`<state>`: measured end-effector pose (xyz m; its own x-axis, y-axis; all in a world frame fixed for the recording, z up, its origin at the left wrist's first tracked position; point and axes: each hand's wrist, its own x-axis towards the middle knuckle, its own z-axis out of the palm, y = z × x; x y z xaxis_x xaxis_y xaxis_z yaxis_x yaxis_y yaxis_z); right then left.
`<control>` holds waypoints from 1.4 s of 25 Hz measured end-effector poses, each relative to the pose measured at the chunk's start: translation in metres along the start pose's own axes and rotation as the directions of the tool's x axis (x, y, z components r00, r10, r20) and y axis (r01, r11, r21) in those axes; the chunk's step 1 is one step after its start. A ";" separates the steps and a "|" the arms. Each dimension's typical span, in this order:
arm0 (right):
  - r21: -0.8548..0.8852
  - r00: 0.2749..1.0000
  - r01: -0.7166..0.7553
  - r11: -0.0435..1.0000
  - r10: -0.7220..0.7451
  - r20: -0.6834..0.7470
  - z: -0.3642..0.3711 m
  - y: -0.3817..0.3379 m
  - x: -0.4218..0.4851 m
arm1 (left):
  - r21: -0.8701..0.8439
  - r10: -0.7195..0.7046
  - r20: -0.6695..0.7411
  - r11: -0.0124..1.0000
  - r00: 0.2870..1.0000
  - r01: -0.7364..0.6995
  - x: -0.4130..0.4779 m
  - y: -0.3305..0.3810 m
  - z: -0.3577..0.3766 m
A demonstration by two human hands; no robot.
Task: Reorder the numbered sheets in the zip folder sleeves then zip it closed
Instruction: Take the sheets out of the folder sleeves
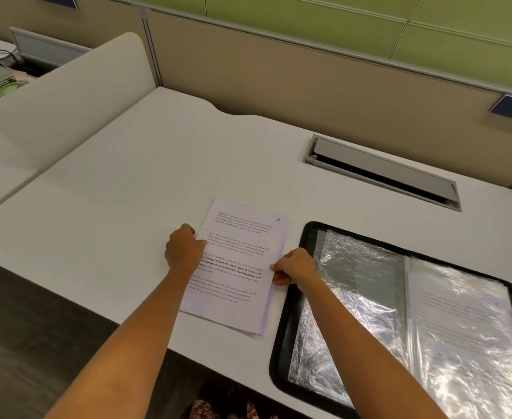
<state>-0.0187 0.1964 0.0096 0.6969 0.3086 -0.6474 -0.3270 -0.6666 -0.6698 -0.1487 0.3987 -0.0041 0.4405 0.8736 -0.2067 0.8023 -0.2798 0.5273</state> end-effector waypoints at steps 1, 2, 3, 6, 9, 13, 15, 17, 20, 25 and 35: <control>-0.022 1.000 0.011 1.000 -0.011 -0.014 0.000 0.001 0.000 | 0.020 0.005 0.006 1.000 1.000 -0.005 0.001 0.001 0.001; -0.043 0.999 0.021 0.999 -0.022 -0.027 0.000 0.001 0.000 | 0.040 0.009 0.012 0.999 1.000 -0.009 0.002 0.001 0.002; -0.059 0.999 0.027 0.998 -0.029 -0.037 0.001 0.001 0.000 | 0.063 0.013 0.015 0.998 1.000 -0.014 0.003 0.001 0.003; -0.126 0.997 0.051 0.991 -0.057 -0.046 0.002 0.002 -0.002 | 0.171 0.036 -0.001 0.985 0.999 -0.036 0.003 0.002 0.005; -0.139 0.995 0.075 0.987 -0.083 -0.048 -0.002 0.003 -0.004 | 0.229 0.086 -0.064 0.971 0.994 -0.070 -0.003 0.005 0.009; -0.084 0.989 0.120 0.989 -0.126 -0.080 -0.013 0.007 -0.006 | 0.256 0.183 -0.126 0.956 0.975 -0.146 -0.013 0.016 0.016; -0.060 0.982 0.153 0.986 -0.158 -0.106 -0.022 0.010 -0.008 | 0.263 0.245 -0.127 0.943 0.961 -0.205 -0.019 0.028 0.023; -0.062 0.970 0.187 0.980 -0.195 -0.144 -0.033 0.015 -0.009 | 0.273 0.313 -0.096 0.921 0.945 -0.277 -0.026 0.045 0.033; -0.114 0.939 0.245 0.963 -0.264 -0.220 -0.055 0.026 -0.010 | 0.243 0.412 -0.028 0.887 0.911 -0.393 -0.043 0.074 0.052; -0.218 0.893 0.294 0.930 -0.349 -0.283 -0.102 0.049 -0.010 | 0.186 0.581 0.113 0.784 0.806 -0.592 -0.079 0.122 0.091; -0.334 0.844 0.288 0.898 -0.403 -0.354 -0.202 0.113 -0.007 | 0.204 0.714 0.332 0.583 0.616 -0.787 -0.148 0.204 0.160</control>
<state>0.0680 -0.0183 0.0120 0.9457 0.2890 -0.1484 0.1203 -0.7357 -0.6665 0.0138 0.1488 0.0019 0.9783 0.2056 -0.0244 0.2033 -0.9315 0.3016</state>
